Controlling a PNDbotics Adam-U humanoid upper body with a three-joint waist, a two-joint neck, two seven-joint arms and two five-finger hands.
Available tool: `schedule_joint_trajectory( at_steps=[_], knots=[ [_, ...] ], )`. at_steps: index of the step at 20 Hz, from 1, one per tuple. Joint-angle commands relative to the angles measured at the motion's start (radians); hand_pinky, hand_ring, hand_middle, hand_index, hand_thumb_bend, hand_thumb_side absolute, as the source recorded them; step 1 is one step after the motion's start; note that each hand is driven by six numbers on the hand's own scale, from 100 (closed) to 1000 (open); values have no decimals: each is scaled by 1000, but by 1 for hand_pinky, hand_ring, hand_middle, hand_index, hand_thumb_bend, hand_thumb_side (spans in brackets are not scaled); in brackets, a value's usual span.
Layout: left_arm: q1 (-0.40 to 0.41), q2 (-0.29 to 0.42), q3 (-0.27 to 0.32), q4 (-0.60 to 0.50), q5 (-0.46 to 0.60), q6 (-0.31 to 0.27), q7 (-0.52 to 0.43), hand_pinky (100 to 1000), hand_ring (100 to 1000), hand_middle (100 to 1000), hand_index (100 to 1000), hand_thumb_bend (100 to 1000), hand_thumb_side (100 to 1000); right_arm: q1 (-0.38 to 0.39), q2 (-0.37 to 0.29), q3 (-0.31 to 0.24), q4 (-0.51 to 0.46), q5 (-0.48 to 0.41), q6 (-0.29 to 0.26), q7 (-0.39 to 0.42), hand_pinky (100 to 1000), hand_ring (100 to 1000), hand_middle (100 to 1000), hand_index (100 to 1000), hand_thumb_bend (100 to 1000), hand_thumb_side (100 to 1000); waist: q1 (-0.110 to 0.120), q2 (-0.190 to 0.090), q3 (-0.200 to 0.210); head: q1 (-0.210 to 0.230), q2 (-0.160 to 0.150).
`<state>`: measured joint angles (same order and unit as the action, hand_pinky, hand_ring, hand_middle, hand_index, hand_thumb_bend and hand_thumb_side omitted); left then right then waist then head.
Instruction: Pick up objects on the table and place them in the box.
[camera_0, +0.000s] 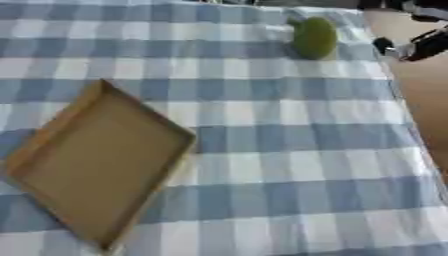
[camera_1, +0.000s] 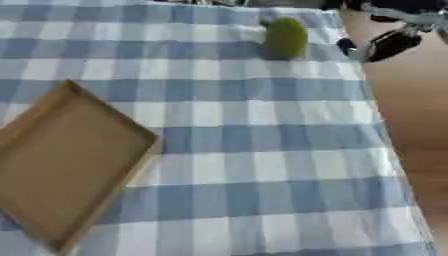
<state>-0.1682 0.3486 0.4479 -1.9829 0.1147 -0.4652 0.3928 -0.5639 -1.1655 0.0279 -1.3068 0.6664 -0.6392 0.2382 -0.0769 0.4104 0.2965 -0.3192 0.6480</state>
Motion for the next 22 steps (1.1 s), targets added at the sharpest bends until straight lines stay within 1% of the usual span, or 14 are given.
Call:
schedule_joint_trajectory(
  at_steps=[1,3,7,11,14,19,22],
  knots=[
    [-8,20,1,-17,2,0,-6,680,563,575,617,404,669,-30,-18,5,15,-13,-9,13,909,968,908,978,100,378,2,-21,3,-5,-12],
    [-9,20,0,-17,3,0,-7,680,564,576,617,405,667,-46,-8,14,28,-17,-14,21,901,953,907,979,100,379,1,-21,6,-6,-12],
    [-9,20,0,-17,3,1,-8,680,563,576,617,405,668,-73,9,26,56,-20,-19,38,861,871,896,999,100,373,0,-19,9,-7,-12],
    [-12,19,0,-17,3,2,-10,681,563,577,617,404,669,-104,31,36,86,-38,-24,54,837,830,885,1000,100,341,-3,-15,10,-8,-12],
    [-12,17,0,-17,3,3,-11,681,563,578,616,403,670,-126,45,40,111,-52,-24,69,837,832,881,1000,100,327,-5,-13,12,-9,-12],
    [-13,15,1,-17,2,4,-13,681,563,579,616,400,672,-161,71,40,154,-85,-25,103,843,870,887,1000,100,258,-8,-8,16,-9,-14],
    [-13,13,2,-17,2,5,-15,682,563,579,616,399,674,-183,86,36,185,-118,-15,129,842,873,883,1000,100,248,-10,-5,18,-9,-15]
  ],
)
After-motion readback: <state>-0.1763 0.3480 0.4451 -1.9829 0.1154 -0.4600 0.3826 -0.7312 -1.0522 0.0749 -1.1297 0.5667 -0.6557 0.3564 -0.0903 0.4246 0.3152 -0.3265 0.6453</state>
